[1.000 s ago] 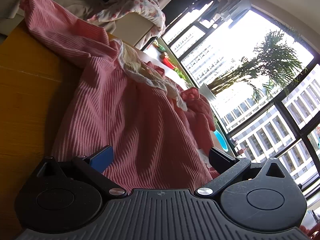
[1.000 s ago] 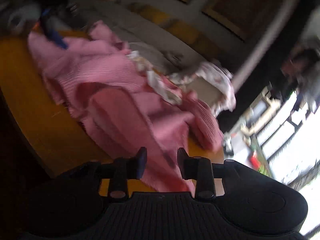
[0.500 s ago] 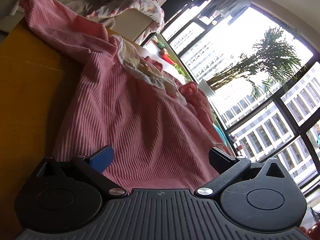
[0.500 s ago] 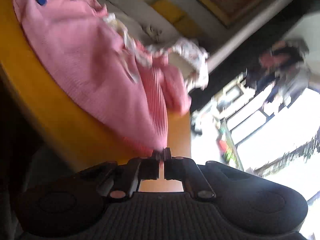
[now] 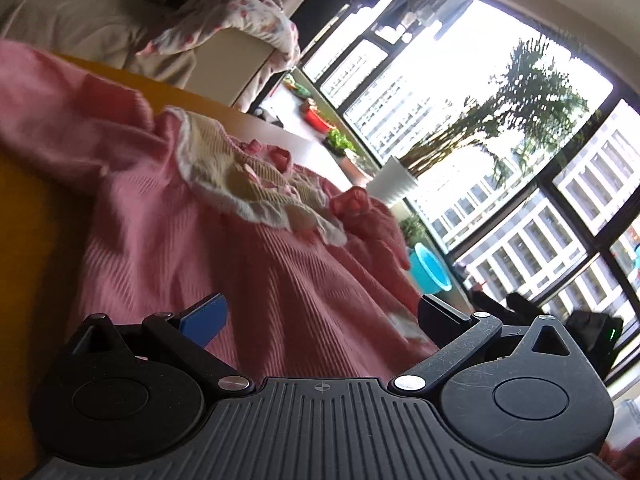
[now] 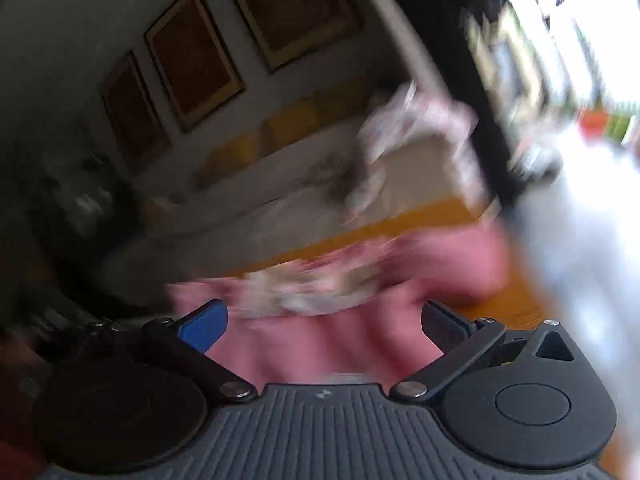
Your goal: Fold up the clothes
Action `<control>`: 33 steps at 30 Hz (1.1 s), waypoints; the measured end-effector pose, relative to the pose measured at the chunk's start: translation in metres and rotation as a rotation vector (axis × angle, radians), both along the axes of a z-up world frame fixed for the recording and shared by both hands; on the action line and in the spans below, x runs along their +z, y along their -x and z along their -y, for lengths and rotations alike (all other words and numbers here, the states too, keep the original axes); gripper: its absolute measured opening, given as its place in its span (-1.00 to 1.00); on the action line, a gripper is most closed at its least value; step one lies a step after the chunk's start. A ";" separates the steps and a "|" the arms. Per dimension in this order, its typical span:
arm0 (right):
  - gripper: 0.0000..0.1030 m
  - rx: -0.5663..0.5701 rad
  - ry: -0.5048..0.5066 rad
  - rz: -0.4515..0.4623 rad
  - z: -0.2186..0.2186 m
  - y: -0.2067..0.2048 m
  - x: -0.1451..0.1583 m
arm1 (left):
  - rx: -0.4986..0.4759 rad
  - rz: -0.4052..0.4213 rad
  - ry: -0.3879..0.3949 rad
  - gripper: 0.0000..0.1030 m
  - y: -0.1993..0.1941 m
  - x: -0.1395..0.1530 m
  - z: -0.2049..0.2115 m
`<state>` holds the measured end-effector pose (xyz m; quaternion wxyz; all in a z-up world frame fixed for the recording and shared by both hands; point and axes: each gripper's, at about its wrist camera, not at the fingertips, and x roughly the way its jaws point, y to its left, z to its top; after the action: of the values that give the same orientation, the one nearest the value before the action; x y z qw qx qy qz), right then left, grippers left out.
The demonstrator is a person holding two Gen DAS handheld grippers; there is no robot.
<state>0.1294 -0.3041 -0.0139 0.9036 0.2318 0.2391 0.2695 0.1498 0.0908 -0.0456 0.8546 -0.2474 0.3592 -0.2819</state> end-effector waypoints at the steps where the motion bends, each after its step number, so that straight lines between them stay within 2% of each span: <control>1: 1.00 0.026 -0.074 -0.067 -0.008 -0.015 -0.009 | 0.001 -0.009 -0.014 1.00 -0.008 -0.004 0.004; 2: 1.00 0.030 -0.100 -0.126 -0.016 -0.027 -0.019 | 0.010 -0.029 -0.028 1.00 -0.015 -0.011 0.007; 5: 1.00 -0.006 -0.007 -0.212 -0.040 -0.042 -0.041 | 0.028 -0.028 -0.031 1.00 -0.019 -0.020 0.008; 7: 1.00 -0.021 0.082 -0.189 -0.051 -0.041 -0.050 | 0.035 -0.023 -0.020 1.00 -0.014 -0.022 0.006; 11: 1.00 0.015 0.154 -0.181 -0.058 -0.030 -0.047 | 0.043 -0.007 -0.007 1.00 0.001 -0.024 0.004; 15: 1.00 0.124 0.269 -0.171 -0.071 -0.058 -0.041 | 0.063 0.001 0.014 1.00 0.015 -0.025 0.003; 17: 1.00 0.125 0.349 -0.098 -0.072 -0.058 -0.029 | 0.075 0.002 0.024 1.00 0.021 -0.025 0.004; 18: 1.00 0.093 0.421 -0.016 -0.074 -0.057 -0.020 | 0.077 0.004 0.022 1.00 0.024 -0.025 0.005; 21: 0.85 -0.014 0.734 0.226 -0.091 -0.068 0.002 | 0.081 0.013 0.013 1.00 0.030 -0.024 0.009; 23: 0.75 -0.045 0.924 0.298 -0.102 -0.089 0.001 | 0.087 0.016 0.024 1.00 0.029 -0.025 0.008; 24: 0.70 -0.046 0.991 0.303 -0.107 -0.102 -0.004 | 0.088 0.018 0.026 1.00 0.029 -0.025 0.008; 25: 0.56 -0.041 1.043 0.293 -0.111 -0.115 -0.012 | 0.088 0.020 0.029 1.00 0.029 -0.025 0.007; 27: 0.51 -0.003 1.114 0.252 -0.118 -0.138 -0.031 | 0.087 0.028 0.026 1.00 0.028 -0.026 0.009; 28: 0.41 0.011 1.134 0.245 -0.120 -0.145 -0.038 | 0.087 0.031 0.024 1.00 0.028 -0.026 0.009; 30: 0.04 0.018 1.153 0.270 -0.122 -0.154 -0.048 | 0.087 0.033 0.024 1.00 0.030 -0.026 0.010; 31: -0.50 0.005 1.158 0.273 -0.121 -0.159 -0.050 | 0.086 0.032 0.025 1.00 0.030 -0.026 0.010; 32: -0.75 -0.046 1.147 0.269 -0.112 -0.165 -0.044 | 0.085 0.031 0.025 1.00 0.030 -0.026 0.010; 33: -0.75 -0.118 1.121 0.271 -0.097 -0.171 -0.033 | 0.083 0.032 0.025 1.00 0.030 -0.027 0.009</control>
<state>0.3006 -0.2071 -0.0469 0.9245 -0.3058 0.2139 0.0782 0.1199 0.0813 -0.0723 0.8680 -0.2683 0.3312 -0.2547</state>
